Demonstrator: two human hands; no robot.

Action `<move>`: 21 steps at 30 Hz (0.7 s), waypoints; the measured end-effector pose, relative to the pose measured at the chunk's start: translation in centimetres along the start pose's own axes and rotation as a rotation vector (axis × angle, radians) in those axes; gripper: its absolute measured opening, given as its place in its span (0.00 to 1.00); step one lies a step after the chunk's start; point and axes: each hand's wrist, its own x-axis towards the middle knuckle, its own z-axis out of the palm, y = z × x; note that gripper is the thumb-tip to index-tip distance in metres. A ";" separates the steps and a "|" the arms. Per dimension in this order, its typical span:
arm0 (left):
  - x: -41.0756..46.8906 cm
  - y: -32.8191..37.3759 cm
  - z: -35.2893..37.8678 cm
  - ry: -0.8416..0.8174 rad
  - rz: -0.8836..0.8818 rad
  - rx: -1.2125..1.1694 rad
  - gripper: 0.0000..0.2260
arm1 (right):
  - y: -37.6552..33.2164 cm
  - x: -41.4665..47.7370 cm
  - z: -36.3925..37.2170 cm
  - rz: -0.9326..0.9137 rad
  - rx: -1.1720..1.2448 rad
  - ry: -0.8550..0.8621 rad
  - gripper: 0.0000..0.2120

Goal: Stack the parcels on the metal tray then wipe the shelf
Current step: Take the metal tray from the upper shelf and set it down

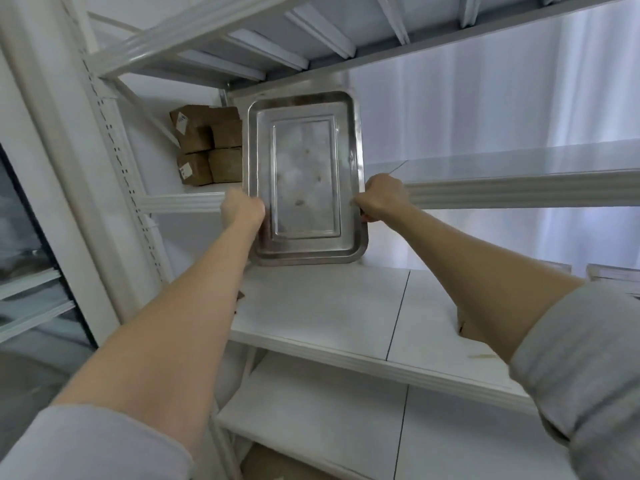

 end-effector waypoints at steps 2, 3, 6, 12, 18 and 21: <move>-1.3 -1.4 -0.3 -0.017 -0.031 -0.021 0.14 | 0.8 -1.3 0.6 -0.042 0.045 -0.051 0.02; -2.0 -2.1 -0.5 -0.031 -0.055 -0.021 0.14 | 1.1 -2.0 1.0 -0.061 0.071 -0.077 0.03; -3.9 -4.4 -0.7 -0.073 -0.131 0.029 0.15 | 2.1 -4.0 1.9 -0.110 0.082 -0.158 0.03; -8.2 -8.2 -0.8 -0.325 -0.302 0.083 0.08 | 5.0 -7.4 3.7 -0.087 0.015 -0.334 0.07; -11.1 -11.5 0.6 -0.624 -0.364 0.275 0.13 | 8.9 -10.0 4.8 0.054 0.032 -0.500 0.07; -12.4 -12.4 2.1 -0.716 -0.356 0.313 0.11 | 11.6 -10.1 6.0 0.141 0.008 -0.520 0.09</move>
